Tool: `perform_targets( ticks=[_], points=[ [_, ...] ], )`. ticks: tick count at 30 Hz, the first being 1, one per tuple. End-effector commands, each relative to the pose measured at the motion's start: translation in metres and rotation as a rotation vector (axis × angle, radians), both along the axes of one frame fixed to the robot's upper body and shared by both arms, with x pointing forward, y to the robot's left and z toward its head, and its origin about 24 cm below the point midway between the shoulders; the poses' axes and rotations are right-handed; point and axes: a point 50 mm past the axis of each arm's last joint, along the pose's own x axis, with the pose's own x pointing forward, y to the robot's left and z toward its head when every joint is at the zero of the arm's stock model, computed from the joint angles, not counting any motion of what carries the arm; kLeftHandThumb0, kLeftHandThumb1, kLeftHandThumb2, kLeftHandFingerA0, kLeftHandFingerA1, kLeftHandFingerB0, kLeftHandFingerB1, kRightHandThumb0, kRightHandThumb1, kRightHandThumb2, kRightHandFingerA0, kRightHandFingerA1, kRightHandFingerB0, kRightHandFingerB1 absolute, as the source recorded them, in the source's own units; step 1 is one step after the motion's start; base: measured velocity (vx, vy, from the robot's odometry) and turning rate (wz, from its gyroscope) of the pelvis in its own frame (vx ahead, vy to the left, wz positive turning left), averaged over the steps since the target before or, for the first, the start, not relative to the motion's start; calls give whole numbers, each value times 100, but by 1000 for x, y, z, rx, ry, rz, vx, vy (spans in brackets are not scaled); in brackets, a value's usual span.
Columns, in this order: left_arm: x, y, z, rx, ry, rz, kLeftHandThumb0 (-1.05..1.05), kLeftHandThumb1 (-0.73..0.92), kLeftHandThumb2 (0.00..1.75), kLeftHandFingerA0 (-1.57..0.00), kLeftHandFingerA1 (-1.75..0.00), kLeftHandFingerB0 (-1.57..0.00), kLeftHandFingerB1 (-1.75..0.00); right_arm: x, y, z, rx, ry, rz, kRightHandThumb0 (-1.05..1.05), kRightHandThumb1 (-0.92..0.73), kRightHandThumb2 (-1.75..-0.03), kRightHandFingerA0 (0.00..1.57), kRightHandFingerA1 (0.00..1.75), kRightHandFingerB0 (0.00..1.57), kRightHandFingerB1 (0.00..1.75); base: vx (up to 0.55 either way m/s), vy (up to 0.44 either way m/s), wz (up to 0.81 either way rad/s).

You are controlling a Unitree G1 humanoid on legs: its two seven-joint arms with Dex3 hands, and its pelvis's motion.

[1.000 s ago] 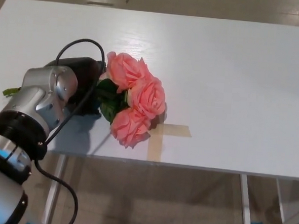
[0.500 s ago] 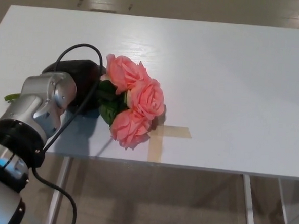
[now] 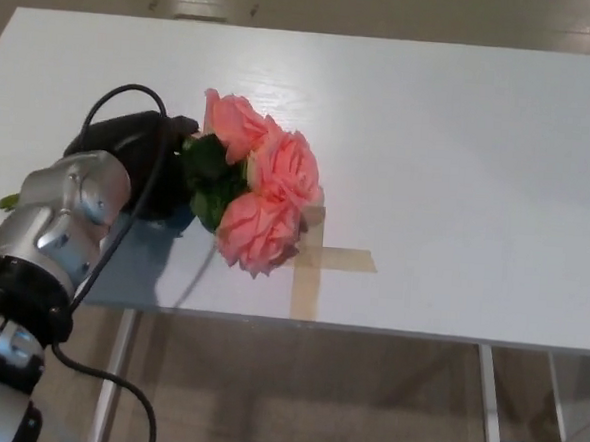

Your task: Use the left hand to pick up the rose and passes it to a human.

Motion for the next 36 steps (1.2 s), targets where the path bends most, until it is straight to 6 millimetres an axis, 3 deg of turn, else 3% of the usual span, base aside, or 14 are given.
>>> perform_targets(
  ticks=[1, 2, 4, 5, 6, 7, 14, 15, 17, 18, 19, 27, 28, 36],
  points=[
    [3, -1, 13, -167, -161, 41, -27, 80, 67, -72, -151, -78, -55, 3, -3, 2, -1, -5, -8, -39, -72, -61, 49, 37, 42, 35, 0, 0, 0],
    [3, -1, 15, -177, -173, 37, -27, 80, 67, -72, -151, -78, -55, 3, -3, 2, 0, -4, -10, -39, -72, -61, 49, 37, 42, 35, 0, 0, 0],
    [3, -1, 24, -216, -199, 21, -24, 80, 64, -65, -157, -70, -107, 1, -3, 1, 1, -1, -12, -39, -72, -61, 49, 37, 42, 35, 0, 0, 0],
    [3, -2, 30, -251, -211, 10, -23, 81, 64, -63, -158, -68, -112, -2, -4, 0, 0, 4, -13, -39, -72, -61, 49, 37, 42, 35, 0, 0, 0],
    [3, -2, 33, -263, -218, 6, -23, 81, 64, -63, -158, -68, -112, -1, -4, 0, -1, 4, -13, -39, -72, -61, 49, 37, 42, 35, 0, 0, 0],
    [2, -2, 37, -295, -224, -6, -23, 81, 63, -62, -159, -77, -93, -5, -4, -1, -3, 11, -10, -39, -71, -61, 50, 37, 42, 35, 0, 0, 0],
    [7, -9, 68, -398, -301, -49, -23, 81, 63, -62, -159, -74, -101, 4, -5, 3, -10, -8, -7, -39, -71, -61, 50, 38, 42, 35, 0, 0, 0],
    [7, -10, 72, -400, -314, -56, -23, 79, 66, -68, -151, -82, -74, 4, -5, 4, -7, -10, -12, -39, -71, -61, 50, 38, 42, 35, 0, 0, 0],
    [6, -10, 73, -399, -321, -59, -24, 78, 67, -72, -144, -85, -64, 2, -4, 2, -2, -5, -17, -39, -71, -61, 50, 38, 42, 35, 0, 0, 0],
    [6, -11, 76, -409, -331, -58, -24, 82, 64, -84, -117, -74, -48, 2, -4, 2, 0, -5, -19, -39, -71, -61, 50, 38, 42, 35, 0, 0, 0],
    [6, -12, 80, -424, -344, -57, -24, 82, 64, -84, -117, -74, -48, 1, -4, 2, 2, -6, -23, -39, -71, -61, 50, 38, 42, 35, 0, 0, 0],
    [6, -12, 98, -634, -353, -66, -18, 84, 65, -85, -127, -81, -71, 9, -2, 5, -5, -20, -10, -39, -71, -61, 50, 38, 41, 35, 0, 0, 0],
    [5, -13, 102, -770, -338, -52, -16, 86, 67, -83, -140, -67, -111, 7, -4, 4, -2, -16, -17, -39, -71, -61, 50, 38, 42, 35, 0, 0, 0],
    [6, -14, 94, -1090, -225, 5, -20, 81, 70, -82, -150, -69, -114, 1, -4, 2, 1, -2, -17, -39, -72, -61, 50, 37, 41, 34, 0, 0, 0]
  ],
)
